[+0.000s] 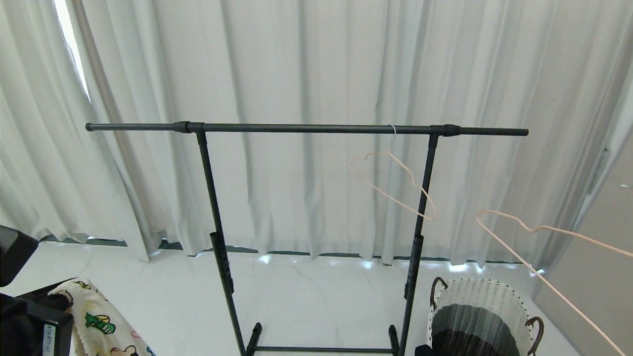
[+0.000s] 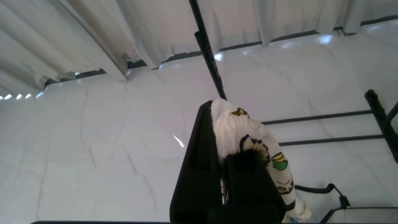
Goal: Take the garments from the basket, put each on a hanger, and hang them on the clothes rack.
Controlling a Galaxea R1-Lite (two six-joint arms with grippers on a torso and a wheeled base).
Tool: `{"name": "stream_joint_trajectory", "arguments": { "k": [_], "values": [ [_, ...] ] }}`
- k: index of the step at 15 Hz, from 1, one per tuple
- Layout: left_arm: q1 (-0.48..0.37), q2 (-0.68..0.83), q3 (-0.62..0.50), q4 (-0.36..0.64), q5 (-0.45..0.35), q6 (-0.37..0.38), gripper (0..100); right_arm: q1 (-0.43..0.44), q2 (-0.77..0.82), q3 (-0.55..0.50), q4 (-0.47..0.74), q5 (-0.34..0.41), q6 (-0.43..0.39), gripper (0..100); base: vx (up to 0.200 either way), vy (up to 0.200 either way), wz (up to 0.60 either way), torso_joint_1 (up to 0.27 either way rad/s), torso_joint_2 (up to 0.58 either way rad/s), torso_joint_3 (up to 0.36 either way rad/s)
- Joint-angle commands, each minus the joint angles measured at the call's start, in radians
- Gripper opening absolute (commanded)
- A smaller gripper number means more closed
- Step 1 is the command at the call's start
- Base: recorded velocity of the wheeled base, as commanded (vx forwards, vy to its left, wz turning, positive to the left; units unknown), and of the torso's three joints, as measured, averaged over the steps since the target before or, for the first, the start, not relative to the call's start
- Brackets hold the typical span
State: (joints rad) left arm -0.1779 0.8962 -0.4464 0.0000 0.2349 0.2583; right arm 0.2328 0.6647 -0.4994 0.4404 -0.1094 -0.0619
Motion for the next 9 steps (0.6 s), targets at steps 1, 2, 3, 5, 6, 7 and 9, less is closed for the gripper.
{"name": "stream_joint_trajectory", "arguments": {
  "k": [1,2,3,5,6,7,9],
  "values": [
    [0.0,0.0,0.003,0.0,0.0,-0.001,0,0.0,-0.008,-0.005,0.0,0.0,-0.007,0,-0.2,0.0,0.0,0.002,0.01,0.007],
    [0.0,0.001,0.003,0.0,0.0,-0.001,0,0.002,-0.005,-0.007,0.0,0.002,-0.009,0,-0.2,0.0,0.0,0.002,0.0,-0.002],
    [0.0,0.001,0.005,0.0,0.0,-0.001,0,0.002,-0.002,-0.007,0.0,0.005,-0.01,0,0.0,0.0,0.0,0.0,0.0,0.0],
    [-0.002,-0.005,0.009,0.0,0.001,0.009,0,0.003,0.01,-0.015,-0.005,0.022,-0.022,0,0.0,0.0,0.0,0.0,0.0,0.0],
    [-0.002,-0.031,0.014,0.0,0.0,0.058,0,0.011,0.03,-0.031,-0.012,0.071,-0.03,0,0.0,0.0,0.0,0.0,0.0,0.0],
    [-0.003,-0.054,0.031,0.002,0.0,0.124,0,0.03,0.061,-0.056,-0.032,0.125,-0.039,0,0.0,0.0,0.0,0.0,0.0,0.0],
    [-0.002,-0.051,0.046,0.002,0.004,0.183,0,0.105,0.139,-0.084,-0.081,0.16,-0.052,0,0.0,0.0,0.0,0.0,0.0,0.0]
  ]
}}
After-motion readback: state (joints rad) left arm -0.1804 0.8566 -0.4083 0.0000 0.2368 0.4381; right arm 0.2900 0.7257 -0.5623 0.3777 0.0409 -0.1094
